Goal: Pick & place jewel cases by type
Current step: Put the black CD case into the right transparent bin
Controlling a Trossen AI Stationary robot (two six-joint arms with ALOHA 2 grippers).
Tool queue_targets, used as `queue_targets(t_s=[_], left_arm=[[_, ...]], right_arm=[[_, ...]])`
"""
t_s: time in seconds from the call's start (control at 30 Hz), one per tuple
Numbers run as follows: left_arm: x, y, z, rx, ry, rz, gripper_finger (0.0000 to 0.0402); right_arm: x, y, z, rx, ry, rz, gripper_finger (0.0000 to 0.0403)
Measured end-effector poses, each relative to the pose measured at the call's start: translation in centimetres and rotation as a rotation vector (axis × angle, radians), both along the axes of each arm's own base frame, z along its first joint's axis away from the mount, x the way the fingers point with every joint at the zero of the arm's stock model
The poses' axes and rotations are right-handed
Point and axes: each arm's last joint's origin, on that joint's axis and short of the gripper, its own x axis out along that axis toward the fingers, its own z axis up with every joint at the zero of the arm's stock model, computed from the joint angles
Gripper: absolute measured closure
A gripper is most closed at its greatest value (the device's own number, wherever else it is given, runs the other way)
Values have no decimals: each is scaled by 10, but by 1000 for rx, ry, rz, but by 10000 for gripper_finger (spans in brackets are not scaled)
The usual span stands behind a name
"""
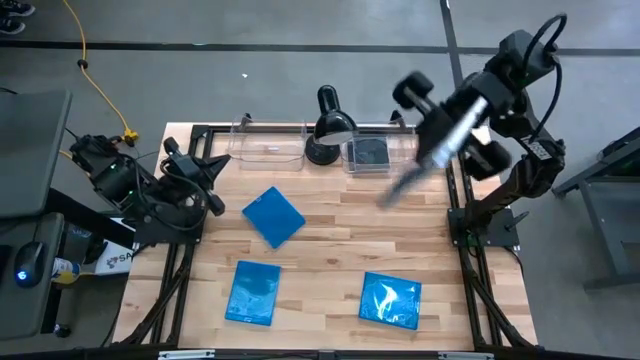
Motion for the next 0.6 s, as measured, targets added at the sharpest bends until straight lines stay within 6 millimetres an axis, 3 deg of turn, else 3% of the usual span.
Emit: queue_targets(t_s=[0.27, 0.6], left_arm=[[-5, 4, 0, 11, 11, 0, 401], [-5, 4, 0, 57, 57, -12, 401]], right_arm=[[-8, 7, -4, -112, 70, 318, 403], [-8, 6, -5, -115, 86, 333, 403]])
